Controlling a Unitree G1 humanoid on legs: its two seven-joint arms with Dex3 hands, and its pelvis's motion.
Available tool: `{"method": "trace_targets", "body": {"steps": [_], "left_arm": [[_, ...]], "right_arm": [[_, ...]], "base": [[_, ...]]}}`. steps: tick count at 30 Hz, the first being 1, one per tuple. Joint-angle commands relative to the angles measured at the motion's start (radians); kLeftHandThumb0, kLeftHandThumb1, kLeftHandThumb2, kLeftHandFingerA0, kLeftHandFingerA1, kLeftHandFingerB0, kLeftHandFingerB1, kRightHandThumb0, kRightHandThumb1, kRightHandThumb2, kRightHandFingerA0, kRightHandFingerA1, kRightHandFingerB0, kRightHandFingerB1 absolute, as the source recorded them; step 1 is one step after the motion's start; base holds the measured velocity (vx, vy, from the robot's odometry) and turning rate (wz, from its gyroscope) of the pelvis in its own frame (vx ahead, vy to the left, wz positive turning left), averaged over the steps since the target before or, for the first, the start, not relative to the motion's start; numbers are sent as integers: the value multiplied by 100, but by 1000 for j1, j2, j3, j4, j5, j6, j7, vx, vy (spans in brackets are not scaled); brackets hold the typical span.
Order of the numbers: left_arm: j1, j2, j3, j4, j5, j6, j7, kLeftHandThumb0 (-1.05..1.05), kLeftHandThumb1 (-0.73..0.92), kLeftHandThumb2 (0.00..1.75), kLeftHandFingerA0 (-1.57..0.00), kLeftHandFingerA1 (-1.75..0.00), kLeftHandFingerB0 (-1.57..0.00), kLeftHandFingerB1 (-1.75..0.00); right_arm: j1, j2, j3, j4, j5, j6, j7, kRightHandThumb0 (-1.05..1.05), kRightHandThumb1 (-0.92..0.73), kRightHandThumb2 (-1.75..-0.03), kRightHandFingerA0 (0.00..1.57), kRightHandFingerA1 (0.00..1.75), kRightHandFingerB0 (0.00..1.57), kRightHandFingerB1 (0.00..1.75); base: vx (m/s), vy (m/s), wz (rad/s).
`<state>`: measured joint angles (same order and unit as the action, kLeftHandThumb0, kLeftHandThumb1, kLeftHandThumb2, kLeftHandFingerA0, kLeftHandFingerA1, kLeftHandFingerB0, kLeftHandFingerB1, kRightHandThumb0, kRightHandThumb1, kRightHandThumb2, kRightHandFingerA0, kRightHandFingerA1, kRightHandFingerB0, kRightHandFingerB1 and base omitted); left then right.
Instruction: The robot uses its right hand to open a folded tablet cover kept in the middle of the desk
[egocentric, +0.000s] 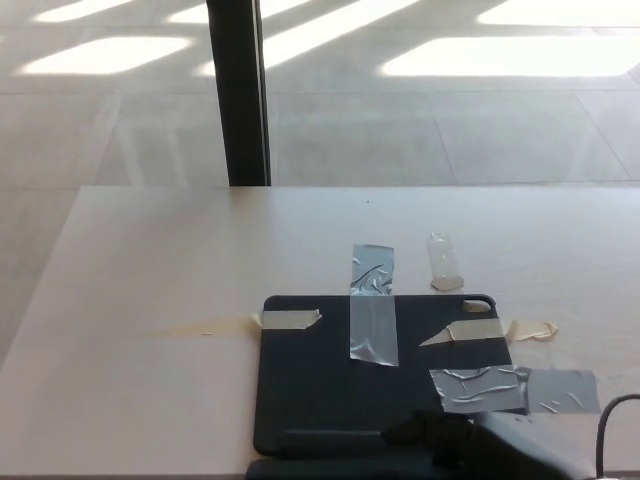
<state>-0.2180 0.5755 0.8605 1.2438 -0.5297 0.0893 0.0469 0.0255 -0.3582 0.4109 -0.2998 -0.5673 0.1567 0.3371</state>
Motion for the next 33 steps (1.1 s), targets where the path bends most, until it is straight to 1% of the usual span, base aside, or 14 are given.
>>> {"method": "trace_targets", "body": {"steps": [1,2,4,6,7,12,19,20,23,24,28,29,30,33], "left_arm": [[2,17,-2,0,-14,-12,3,-52,47,61,-67,-87,-64,-74],[3,17,0,2,-16,-17,0,-51,47,61,-66,-87,-66,-74],[0,19,-9,3,-9,-15,1,-58,32,84,-67,-84,-61,-75],[-2,19,-15,1,-6,-16,3,-54,45,61,-64,-85,-64,-74],[-5,21,-8,1,-14,-10,5,-58,32,84,-66,-83,-60,-75],[-11,24,-22,2,-5,-6,8,-60,34,85,-62,-81,-57,-73],[-2,24,-9,-2,-18,-9,12,-53,45,60,-63,-85,-65,-76],[-5,28,-20,3,-8,-11,9,-59,33,84,-66,-83,-60,-74],[-7,30,-26,0,-7,-10,6,-59,33,85,-65,-83,-60,-74],[-7,29,-26,-2,-9,-9,6,-58,33,84,-67,-83,-60,-74],[-9,29,-14,-4,-24,-9,-4,-58,32,84,-64,-83,-59,-74],[-10,28,-14,-2,-24,-12,-4,-59,32,84,-65,-83,-60,-75],[-13,27,-17,-3,-21,-12,6,-53,45,60,-64,-85,-64,-74],[-5,27,-18,-5,-20,-9,5,-59,31,83,-62,-82,-60,-75]], "right_arm": [[86,-9,21,-45,-14,3,1,-78,-65,-102,72,100,28,49],[100,-7,21,-56,-13,6,0,-73,-77,-64,76,125,35,34],[128,-17,22,-41,-8,0,-1,-72,-79,-63,43,48,35,33],[133,-19,19,-42,-11,8,6,-77,-68,-72,39,48,31,36],[152,-9,13,-41,-6,10,-13,-72,-76,-63,46,47,38,34],[237,14,-9,-84,30,2,-44,-74,-78,-64,46,45,39,33],[381,52,-57,-174,84,31,-53,-77,-79,-64,49,47,40,34],[402,78,-83,-178,134,75,-34,-75,-63,-101,44,59,31,49],[423,112,-127,-184,201,130,1,-75,-66,-102,46,61,30,48],[425,123,-137,-187,209,156,9,-76,-82,-64,56,72,38,32],[456,223,-186,-230,319,297,35,-73,-79,-64,54,47,42,33],[459,226,-195,-234,340,292,46,-75,-65,-101,47,58,33,49],[464,229,-199,-245,346,294,52,-74,-80,-65,53,47,39,33],[459,242,-225,-289,378,343,74,-71,-78,-64,50,43,36,34]], "base": [[0,0,0],[0,0,0],[0,0,0],[0,0,0],[0,0,0],[0,0,0],[0,0,0],[0,0,0],[0,0,0],[0,0,0],[0,0,0],[0,0,0],[0,0,0],[0,0,0]]}}
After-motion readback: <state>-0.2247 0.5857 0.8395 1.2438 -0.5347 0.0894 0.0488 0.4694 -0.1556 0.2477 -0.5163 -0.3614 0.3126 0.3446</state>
